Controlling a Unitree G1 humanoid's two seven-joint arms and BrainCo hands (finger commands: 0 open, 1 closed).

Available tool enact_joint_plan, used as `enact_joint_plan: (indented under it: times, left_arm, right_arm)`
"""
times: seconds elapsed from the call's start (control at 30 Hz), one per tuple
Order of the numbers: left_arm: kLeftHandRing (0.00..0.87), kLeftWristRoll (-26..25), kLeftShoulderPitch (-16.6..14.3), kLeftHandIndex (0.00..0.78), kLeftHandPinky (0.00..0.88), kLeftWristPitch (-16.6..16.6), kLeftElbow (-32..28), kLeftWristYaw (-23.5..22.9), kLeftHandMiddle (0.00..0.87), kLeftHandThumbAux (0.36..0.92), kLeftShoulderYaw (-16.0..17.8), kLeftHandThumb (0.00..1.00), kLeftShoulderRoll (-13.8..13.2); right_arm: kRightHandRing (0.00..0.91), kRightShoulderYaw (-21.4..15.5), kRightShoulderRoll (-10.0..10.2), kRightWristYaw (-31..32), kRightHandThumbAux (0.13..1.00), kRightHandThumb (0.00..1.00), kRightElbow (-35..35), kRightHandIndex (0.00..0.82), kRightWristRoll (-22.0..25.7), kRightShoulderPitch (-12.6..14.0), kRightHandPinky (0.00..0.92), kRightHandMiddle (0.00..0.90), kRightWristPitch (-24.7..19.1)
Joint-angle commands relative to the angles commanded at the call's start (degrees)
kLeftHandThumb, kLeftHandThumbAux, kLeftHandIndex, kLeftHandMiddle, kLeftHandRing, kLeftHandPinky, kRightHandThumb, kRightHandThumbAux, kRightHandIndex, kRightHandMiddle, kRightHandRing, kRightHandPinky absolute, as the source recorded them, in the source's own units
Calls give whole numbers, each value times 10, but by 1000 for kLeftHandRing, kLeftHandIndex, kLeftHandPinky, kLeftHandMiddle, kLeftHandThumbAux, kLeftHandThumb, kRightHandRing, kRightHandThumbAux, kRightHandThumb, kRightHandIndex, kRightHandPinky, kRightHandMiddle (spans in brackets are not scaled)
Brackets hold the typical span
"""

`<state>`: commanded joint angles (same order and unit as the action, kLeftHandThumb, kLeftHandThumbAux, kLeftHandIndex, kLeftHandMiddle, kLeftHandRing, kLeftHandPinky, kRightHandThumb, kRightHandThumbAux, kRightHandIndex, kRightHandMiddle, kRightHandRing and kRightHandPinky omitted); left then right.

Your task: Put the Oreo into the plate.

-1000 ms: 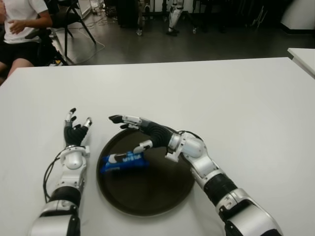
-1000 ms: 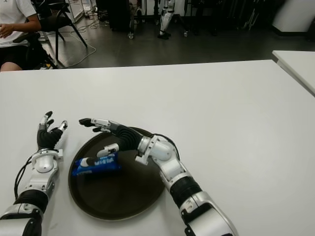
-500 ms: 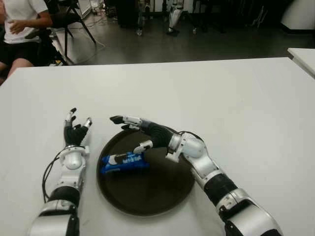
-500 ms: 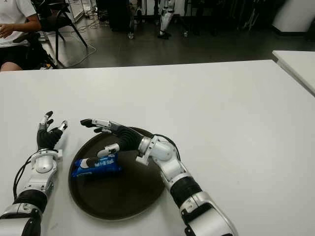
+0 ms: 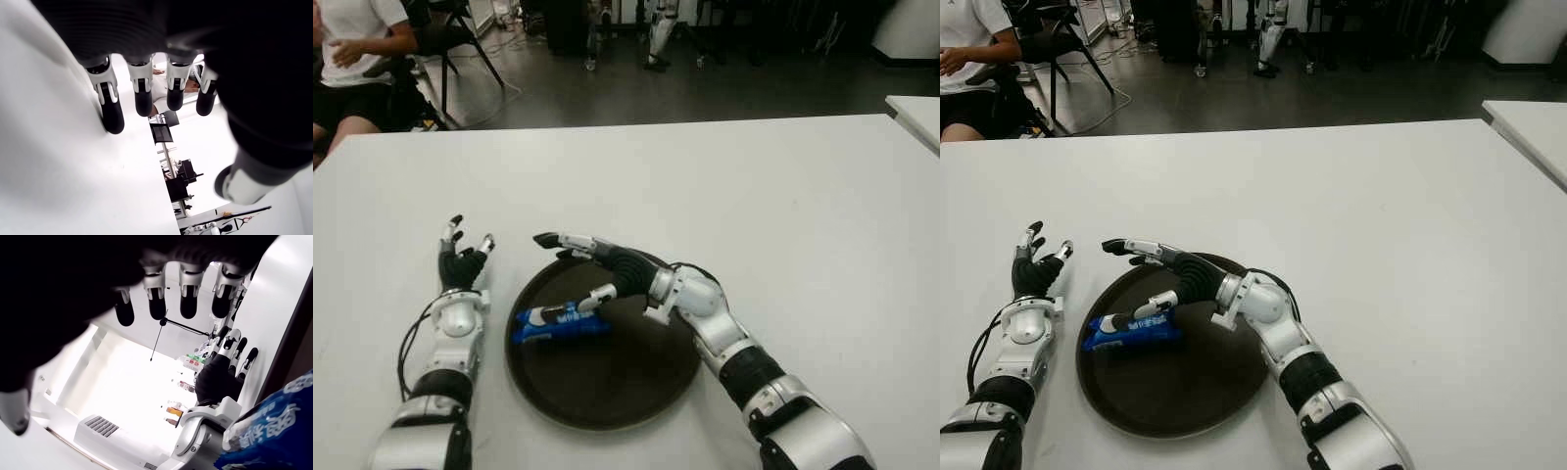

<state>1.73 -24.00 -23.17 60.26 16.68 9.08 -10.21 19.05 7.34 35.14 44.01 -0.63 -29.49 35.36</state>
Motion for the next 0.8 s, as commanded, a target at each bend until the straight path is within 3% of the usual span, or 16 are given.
enact_joint_plan:
  times: [0.13,0.23,0.37,0.47,0.57,0.8]
  left_arm:
    - [40,-2,3,1,42,-12,-5,8,30,708,2,31,7]
    - [42,0,13,6,39,-15,-27,15,38,712,0,33,14]
    - [37,2,20,13,24,-12,-46,17,44,707,1,44,15]
    - [27,4,21,16,17,-4,-52,21,41,691,2,51,15]
    - [24,7,23,23,12,3,-57,25,45,673,1,51,14]
    - [24,9,23,32,13,12,-61,28,48,664,1,64,11]
  right_arm:
    - [0,-6,-7,-19,515,0,0,0,-11,0,0,0,9]
    - [0,-19,-29,-30,522,0,1,0,-17,-9,0,0,18]
    - [0,-54,-87,-34,538,0,-18,0,-17,-23,0,0,13]
    - [0,-102,-157,-60,562,0,33,0,-16,-71,0,0,4]
    - [0,-124,-196,-114,583,0,79,0,-37,-87,0,0,17]
    - [0,-138,-223,-265,627,0,145,0,-90,-96,0,0,24]
